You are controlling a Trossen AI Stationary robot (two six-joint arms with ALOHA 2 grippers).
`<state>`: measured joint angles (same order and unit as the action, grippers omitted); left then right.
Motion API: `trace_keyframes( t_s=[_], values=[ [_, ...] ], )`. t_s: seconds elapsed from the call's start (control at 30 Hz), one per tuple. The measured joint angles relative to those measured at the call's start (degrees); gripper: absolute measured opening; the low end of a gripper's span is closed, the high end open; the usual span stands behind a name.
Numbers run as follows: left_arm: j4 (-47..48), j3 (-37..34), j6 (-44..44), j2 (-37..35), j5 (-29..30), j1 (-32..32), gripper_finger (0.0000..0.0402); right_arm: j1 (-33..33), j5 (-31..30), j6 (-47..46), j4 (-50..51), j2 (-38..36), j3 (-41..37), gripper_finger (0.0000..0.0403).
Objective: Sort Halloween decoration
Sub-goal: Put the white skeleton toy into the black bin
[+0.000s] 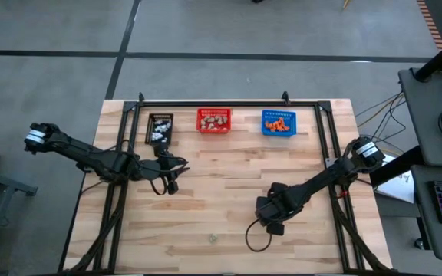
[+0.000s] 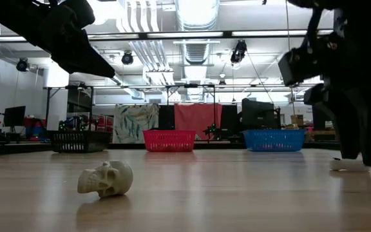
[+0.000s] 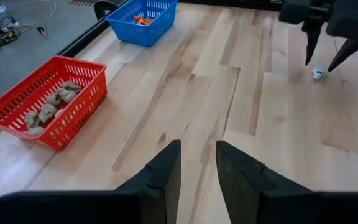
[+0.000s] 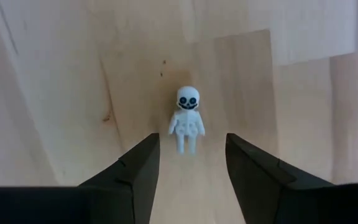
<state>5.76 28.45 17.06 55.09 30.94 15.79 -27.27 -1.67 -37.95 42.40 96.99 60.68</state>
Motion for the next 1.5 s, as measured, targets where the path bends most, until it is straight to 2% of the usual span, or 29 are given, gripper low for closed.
trace_keyframes(
  t_s=[0.33, 0.77, 0.9, 1.1, 1.27, 1.4, 1.5],
  values=[
    [-0.1, 0.0, 0.0, 0.0, 0.0, 0.0, 0.0084, 0.0, -0.4, -0.2, -5.2, -0.2, -3.7, 0.0142],
    [-2.0, -0.1, -0.1, 0.0, -1.3, 0.0, 0.0084, 0.0, -1.4, 0.2, -6.0, -0.2, -3.7, 0.0044],
    [-9.9, -2.2, -2.1, 0.0, -5.0, 0.0, 0.0084, 0.1, -1.6, 1.6, -6.0, -0.9, -3.8, 0.0023],
    [-28.7, -8.0, -7.2, 0.0, -11.7, 0.0, 0.0084, 2.3, -1.9, 4.7, -11.0, -2.7, -4.0, 0.0014],
    [-39.3, -11.6, -10.2, 0.0, -15.5, 0.0, 0.0084, 5.6, -1.5, 12.0, -21.3, -3.3, -4.0, 0.0013],
    [-41.3, -11.7, -11.9, 0.0, -19.8, 0.0, 0.0084, 8.8, -0.7, 19.3, -32.1, -3.3, -3.9, 0.0013],
    [-43.5, -11.6, -13.4, 0.4, -23.8, 0.0, 0.0084, 11.6, 3.1, 24.5, -40.4, -3.3, -3.9, 0.0013]
  ],
)
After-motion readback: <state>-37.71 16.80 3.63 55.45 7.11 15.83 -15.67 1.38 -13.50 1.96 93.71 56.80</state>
